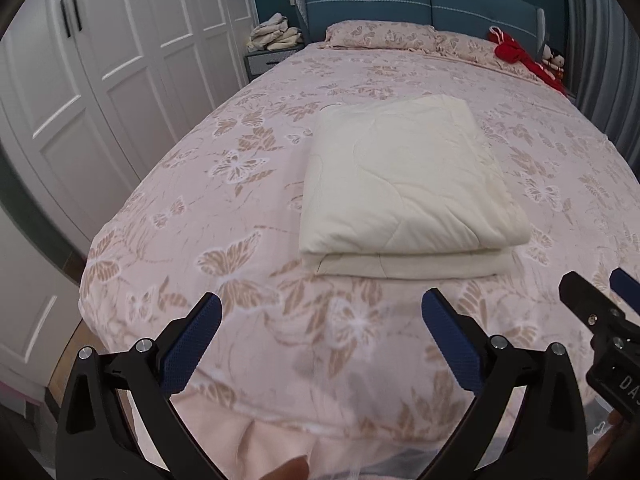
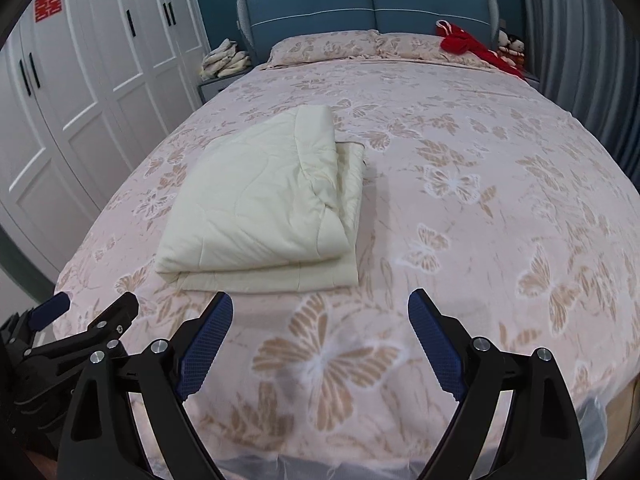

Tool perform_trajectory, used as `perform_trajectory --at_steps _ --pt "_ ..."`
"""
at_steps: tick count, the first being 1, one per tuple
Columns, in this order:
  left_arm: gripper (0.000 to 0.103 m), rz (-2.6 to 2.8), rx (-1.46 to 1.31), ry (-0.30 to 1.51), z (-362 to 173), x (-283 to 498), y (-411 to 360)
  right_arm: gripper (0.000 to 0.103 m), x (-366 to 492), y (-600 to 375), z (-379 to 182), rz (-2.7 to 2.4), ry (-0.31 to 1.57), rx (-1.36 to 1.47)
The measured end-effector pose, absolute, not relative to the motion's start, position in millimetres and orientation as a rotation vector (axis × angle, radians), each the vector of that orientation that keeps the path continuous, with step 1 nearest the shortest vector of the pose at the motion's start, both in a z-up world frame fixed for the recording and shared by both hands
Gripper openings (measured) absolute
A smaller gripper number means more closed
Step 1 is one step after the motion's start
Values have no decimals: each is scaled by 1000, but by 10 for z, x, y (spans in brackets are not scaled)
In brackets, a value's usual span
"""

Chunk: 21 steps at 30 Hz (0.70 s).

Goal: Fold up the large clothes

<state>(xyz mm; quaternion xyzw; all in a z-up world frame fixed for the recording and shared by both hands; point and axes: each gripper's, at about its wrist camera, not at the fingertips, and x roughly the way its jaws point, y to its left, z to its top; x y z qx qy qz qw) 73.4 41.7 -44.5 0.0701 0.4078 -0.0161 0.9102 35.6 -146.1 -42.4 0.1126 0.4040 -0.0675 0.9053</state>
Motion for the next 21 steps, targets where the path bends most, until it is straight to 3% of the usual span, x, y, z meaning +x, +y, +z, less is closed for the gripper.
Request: perform_trajectory --at_steps 21 --pt "98 -3 120 790 -449 241 462 87 -79 -1218 -371 -170 814 147"
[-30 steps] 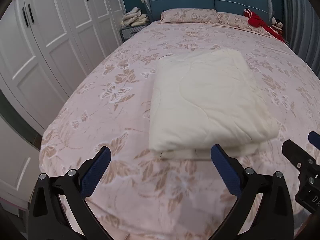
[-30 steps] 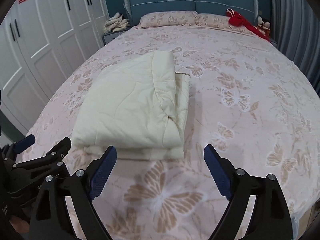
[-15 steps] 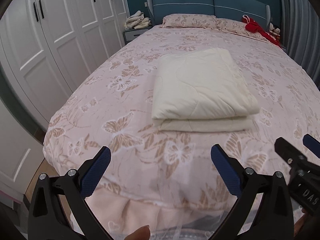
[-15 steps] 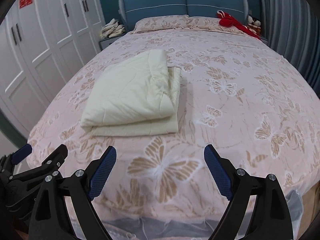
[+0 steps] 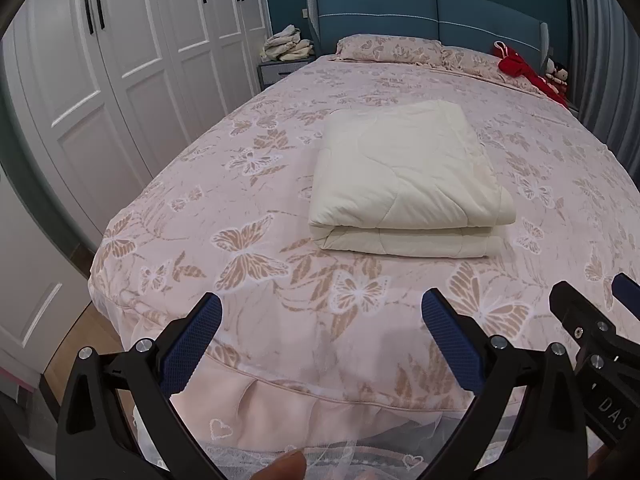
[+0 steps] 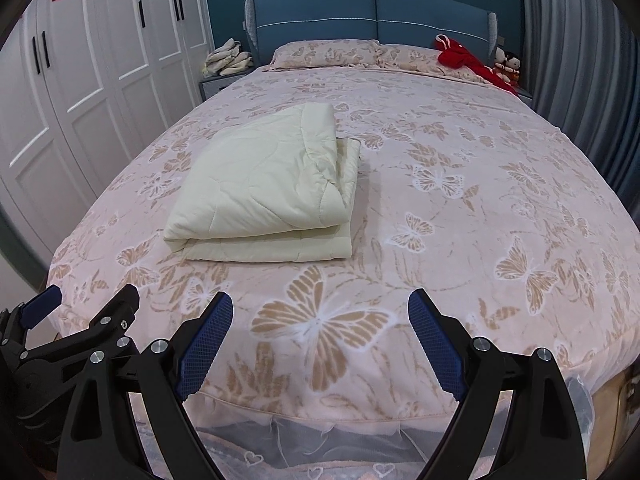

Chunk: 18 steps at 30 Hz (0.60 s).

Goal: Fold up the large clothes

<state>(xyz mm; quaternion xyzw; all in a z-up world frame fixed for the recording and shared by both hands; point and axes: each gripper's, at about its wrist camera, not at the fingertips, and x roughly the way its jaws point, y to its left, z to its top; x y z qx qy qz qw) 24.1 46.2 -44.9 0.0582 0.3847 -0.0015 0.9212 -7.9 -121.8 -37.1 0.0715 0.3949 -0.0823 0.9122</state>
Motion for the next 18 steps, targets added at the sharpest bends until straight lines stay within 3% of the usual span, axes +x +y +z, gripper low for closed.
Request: perform_trajectory --at_steps 18 --pt "98 9 114 777 -425 197 439 87 -125 -1227 -344 -185 804 145"
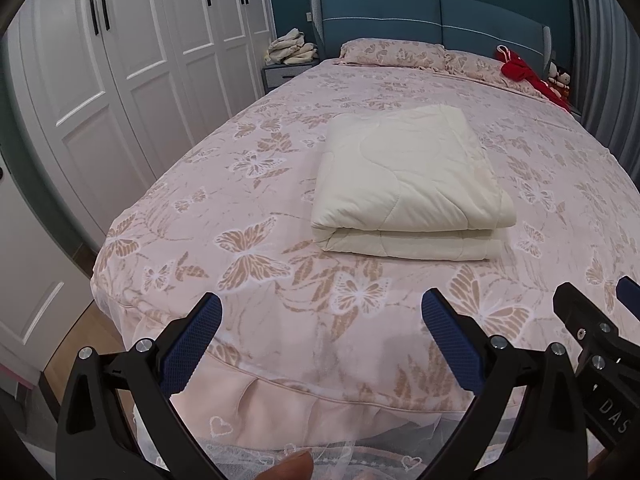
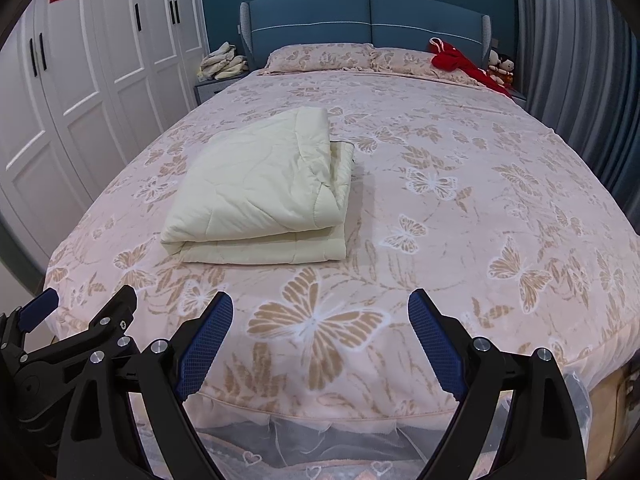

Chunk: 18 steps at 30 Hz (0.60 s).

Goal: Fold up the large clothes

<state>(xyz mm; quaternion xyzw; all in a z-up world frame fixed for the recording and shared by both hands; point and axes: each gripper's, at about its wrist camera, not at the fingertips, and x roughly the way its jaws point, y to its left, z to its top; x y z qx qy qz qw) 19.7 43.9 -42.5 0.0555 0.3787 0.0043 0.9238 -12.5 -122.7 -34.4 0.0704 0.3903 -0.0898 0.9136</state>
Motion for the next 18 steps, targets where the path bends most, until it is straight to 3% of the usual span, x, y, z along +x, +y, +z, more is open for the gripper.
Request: perform_trajectory --at_steps 18 --pt "98 19 116 773 -404 185 438 87 -139 -1222 -336 -190 801 153"
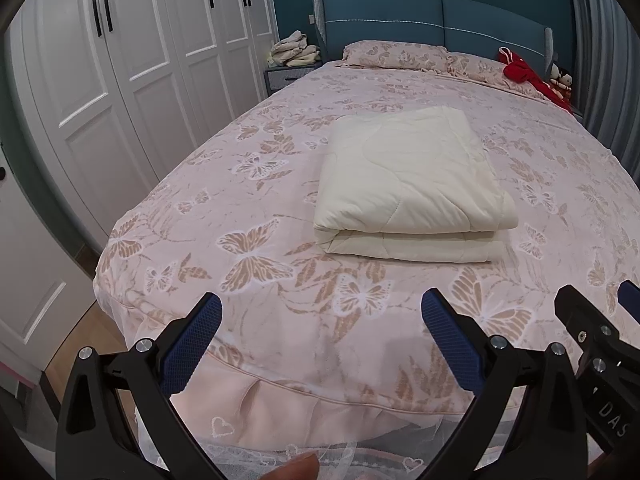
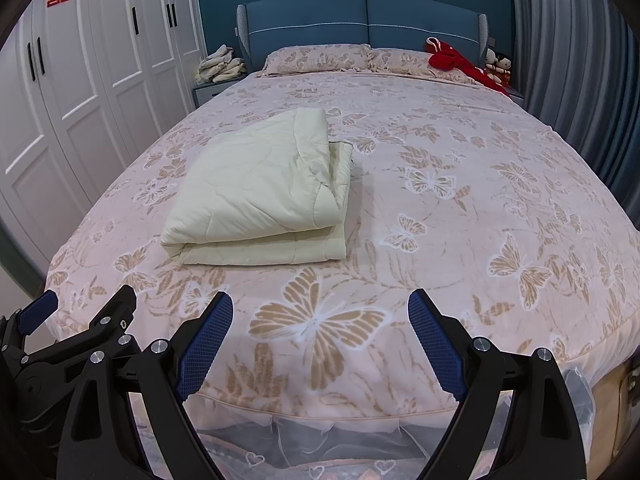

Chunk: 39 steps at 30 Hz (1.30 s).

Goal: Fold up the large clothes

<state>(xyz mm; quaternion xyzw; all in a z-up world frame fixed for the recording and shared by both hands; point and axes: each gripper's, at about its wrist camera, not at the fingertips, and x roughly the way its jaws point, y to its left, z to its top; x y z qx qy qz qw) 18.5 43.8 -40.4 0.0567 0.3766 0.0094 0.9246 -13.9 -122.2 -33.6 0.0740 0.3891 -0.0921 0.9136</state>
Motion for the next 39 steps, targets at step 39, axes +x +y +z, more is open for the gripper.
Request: perform_trajectory --at_steps 39 --pt "97 33 124 763 -374 172 421 87 -146 -1234 -350 -188 800 151"
